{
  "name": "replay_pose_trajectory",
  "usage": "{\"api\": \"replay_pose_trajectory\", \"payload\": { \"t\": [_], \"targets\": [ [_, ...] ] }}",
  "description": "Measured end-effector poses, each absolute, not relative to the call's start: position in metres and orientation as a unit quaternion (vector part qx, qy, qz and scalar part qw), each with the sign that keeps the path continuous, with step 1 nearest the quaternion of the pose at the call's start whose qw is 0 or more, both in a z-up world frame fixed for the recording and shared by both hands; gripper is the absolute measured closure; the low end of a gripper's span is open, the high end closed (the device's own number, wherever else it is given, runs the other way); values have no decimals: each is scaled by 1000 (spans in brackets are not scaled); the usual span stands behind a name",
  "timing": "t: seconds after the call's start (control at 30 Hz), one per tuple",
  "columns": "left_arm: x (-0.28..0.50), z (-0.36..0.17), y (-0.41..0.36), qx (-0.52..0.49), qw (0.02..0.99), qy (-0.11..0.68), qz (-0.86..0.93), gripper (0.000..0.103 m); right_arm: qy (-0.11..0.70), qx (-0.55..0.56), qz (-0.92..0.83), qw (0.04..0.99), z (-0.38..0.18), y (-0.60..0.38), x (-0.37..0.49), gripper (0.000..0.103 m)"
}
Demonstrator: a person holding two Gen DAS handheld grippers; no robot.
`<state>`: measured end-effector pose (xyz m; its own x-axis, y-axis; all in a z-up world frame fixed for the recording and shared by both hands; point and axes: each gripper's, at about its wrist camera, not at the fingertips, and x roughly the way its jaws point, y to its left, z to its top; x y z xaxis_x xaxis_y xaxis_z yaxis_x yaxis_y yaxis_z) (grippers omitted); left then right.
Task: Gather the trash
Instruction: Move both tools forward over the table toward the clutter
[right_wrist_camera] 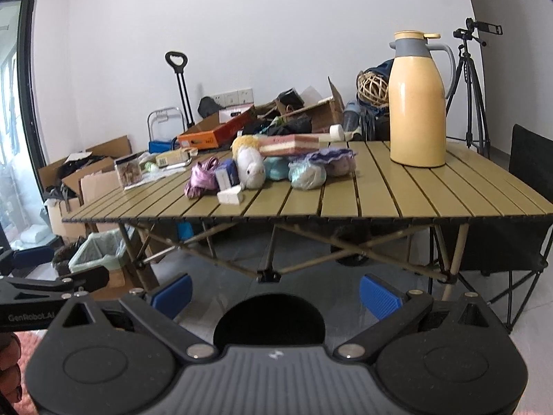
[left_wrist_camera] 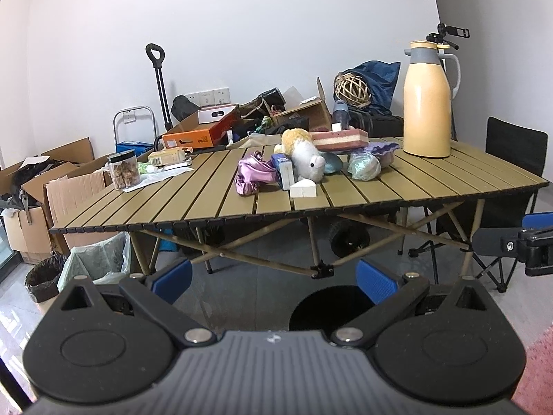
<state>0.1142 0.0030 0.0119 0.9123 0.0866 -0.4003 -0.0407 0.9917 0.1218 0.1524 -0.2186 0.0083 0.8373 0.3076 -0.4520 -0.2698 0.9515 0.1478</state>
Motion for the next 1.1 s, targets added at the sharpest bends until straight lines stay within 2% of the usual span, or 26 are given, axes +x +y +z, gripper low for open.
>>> {"api": "replay_pose_trajectory", "payload": {
  "t": [0.67, 1.1],
  "targets": [
    [235, 17, -3, 66, 978, 195, 32, 0, 204, 80, 135, 966, -1, -220, 261, 0],
    [333, 10, -13, 40, 974, 216, 46, 0, 144, 79, 102, 981, 9, -220, 341, 0]
  ]
}}
